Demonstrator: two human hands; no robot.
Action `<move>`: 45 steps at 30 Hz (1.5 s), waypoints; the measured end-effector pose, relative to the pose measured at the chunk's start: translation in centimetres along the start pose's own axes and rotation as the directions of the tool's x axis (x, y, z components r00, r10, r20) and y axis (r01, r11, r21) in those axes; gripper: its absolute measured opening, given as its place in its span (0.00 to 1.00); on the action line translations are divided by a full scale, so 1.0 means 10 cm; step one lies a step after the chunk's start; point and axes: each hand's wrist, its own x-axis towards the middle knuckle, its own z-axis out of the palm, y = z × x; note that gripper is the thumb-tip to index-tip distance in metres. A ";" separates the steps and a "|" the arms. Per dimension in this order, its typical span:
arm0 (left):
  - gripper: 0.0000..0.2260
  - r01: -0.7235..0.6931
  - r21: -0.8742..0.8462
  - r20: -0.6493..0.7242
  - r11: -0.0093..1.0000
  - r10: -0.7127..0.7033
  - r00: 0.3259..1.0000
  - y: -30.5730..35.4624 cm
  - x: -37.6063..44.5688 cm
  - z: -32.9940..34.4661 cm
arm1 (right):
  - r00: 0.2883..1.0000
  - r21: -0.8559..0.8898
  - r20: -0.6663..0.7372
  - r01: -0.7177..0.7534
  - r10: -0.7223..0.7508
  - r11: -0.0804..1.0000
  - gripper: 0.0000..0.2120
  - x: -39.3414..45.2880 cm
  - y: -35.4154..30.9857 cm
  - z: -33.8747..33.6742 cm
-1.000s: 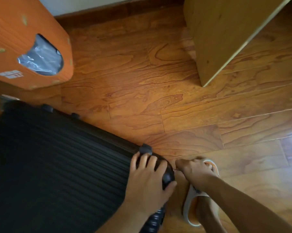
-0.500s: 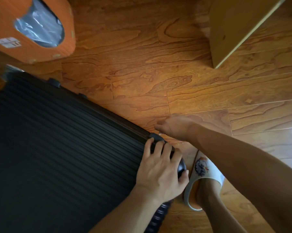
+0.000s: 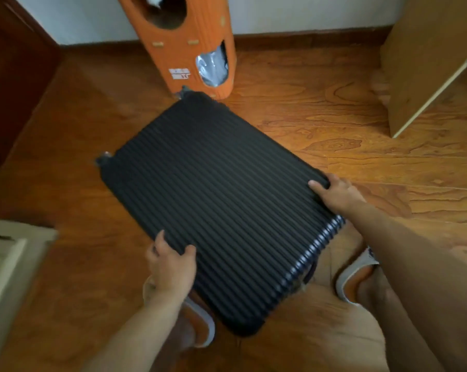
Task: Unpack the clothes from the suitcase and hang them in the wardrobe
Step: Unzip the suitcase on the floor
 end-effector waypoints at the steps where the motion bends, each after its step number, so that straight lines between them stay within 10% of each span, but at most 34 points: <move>1: 0.33 0.120 -0.078 0.093 0.990 -0.113 0.989 -0.17 -0.06 -0.23 | 1.000 -0.013 -0.015 -0.025 0.025 1.000 0.37 -0.06 0.01 0.05; 6: 0.32 0.488 -0.331 0.493 0.807 -0.293 0.819 -0.61 -0.19 -0.49 | 0.993 -0.008 0.008 -0.116 0.116 0.993 0.35 -0.33 0.07 0.33; 10: 0.53 0.432 -0.415 0.443 0.801 -0.237 0.865 -1.16 0.35 0.00 | 0.988 -0.036 -0.037 -0.154 0.153 0.987 0.34 -0.38 0.17 0.45; 21: 0.27 0.146 -0.242 0.582 0.959 0.023 0.813 -0.22 0.50 0.20 | 0.848 0.115 -0.208 -0.473 0.487 0.873 0.33 -1.02 1.04 0.56; 25: 0.23 0.290 -0.232 0.706 0.929 -0.044 0.707 -0.42 0.50 0.41 | 0.770 0.134 -0.224 -0.582 0.597 0.802 0.31 -1.25 0.86 0.43; 31: 0.10 0.542 -0.329 0.617 0.773 -0.259 0.743 -0.88 0.63 0.52 | 0.937 -0.258 -0.346 -0.046 -0.048 0.965 0.28 -1.10 -0.59 0.78; 34: 0.12 0.560 -0.287 0.537 0.777 -0.354 0.766 -1.33 0.96 0.61 | 0.920 -0.453 -0.157 0.257 -0.359 0.854 0.30 -0.86 -1.35 1.24; 38: 0.11 0.539 -0.340 0.569 0.771 -0.288 0.770 -1.36 1.15 0.74 | 0.909 -0.659 0.060 0.346 -0.412 0.668 0.34 -0.56 -1.87 1.64; 45: 0.10 -0.284 -0.095 0.461 0.954 0.295 0.837 -1.12 1.32 1.07 | 0.887 -0.816 0.188 0.380 -0.421 0.435 0.30 -0.40 -1.77 1.70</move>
